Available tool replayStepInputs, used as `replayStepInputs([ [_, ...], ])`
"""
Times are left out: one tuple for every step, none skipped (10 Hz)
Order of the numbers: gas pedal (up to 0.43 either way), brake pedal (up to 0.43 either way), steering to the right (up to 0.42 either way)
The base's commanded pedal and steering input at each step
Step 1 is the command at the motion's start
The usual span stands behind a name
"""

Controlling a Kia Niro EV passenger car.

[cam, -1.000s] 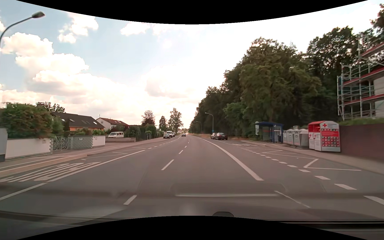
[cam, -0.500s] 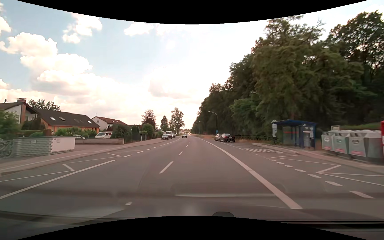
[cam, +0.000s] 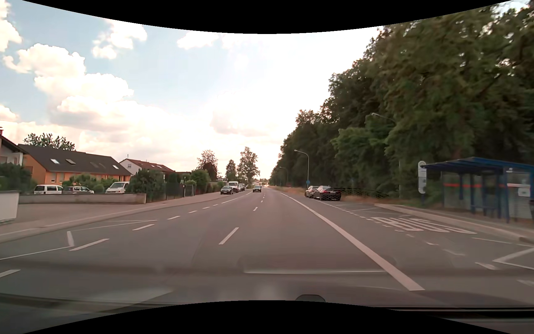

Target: Follow the waypoints while adhering to traffic rules and regulations

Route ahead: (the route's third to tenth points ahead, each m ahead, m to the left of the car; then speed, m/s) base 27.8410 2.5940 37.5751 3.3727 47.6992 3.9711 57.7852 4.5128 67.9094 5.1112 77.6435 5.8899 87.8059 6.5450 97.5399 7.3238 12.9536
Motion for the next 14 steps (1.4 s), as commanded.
replayStepInputs([
  [0.047, 0.000, -0.012],
  [0.047, 0.000, -0.011],
  [0.047, 0.000, -0.009],
  [0.047, 0.000, -0.009],
  [0.047, 0.000, -0.009],
  [0.047, 0.000, -0.009],
  [0.047, 0.000, -0.010],
  [0.047, 0.000, -0.009],
  [0.047, 0.000, -0.009],
  [0.047, 0.000, -0.009],
  [0.047, 0.000, -0.010],
  [0.047, 0.000, -0.010],
  [0.039, 0.000, -0.011],
  [0.039, 0.000, -0.011],
])
